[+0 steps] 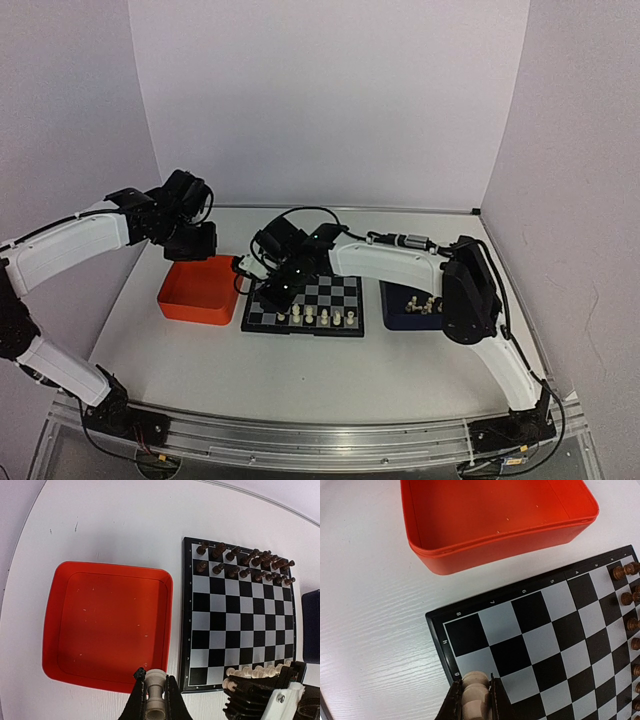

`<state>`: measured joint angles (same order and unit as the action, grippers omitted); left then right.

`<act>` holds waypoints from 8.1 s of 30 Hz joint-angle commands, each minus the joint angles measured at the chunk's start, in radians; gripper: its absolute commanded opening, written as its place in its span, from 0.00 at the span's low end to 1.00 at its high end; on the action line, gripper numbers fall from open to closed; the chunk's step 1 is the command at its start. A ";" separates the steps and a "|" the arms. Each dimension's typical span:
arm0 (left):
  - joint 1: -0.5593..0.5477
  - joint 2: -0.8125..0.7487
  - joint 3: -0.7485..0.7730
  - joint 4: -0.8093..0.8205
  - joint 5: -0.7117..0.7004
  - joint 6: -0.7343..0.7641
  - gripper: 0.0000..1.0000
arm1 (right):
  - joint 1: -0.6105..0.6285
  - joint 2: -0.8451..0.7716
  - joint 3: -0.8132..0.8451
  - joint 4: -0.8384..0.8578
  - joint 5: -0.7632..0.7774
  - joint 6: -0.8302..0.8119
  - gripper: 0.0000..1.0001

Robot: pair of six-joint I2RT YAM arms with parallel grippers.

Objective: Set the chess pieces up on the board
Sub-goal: Place the chess piece on the chessboard.

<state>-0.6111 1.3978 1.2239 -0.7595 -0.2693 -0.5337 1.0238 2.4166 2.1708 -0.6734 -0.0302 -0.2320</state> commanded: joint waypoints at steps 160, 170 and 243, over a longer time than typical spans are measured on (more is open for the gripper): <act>-0.104 0.370 0.153 -0.088 0.213 -0.045 0.00 | -0.244 -0.999 -0.973 0.298 0.841 0.445 0.94; -0.104 0.415 0.132 -0.058 0.266 -0.057 0.00 | -0.260 -1.011 -0.992 0.298 0.864 0.446 0.95; -0.130 0.548 0.155 -0.057 0.244 -0.062 0.05 | -0.291 -1.101 -1.085 0.299 0.949 0.465 0.95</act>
<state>-0.7345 1.9331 1.3556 -0.8180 -0.0043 -0.5785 0.7380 1.3602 1.0994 -0.3997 0.8912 0.2156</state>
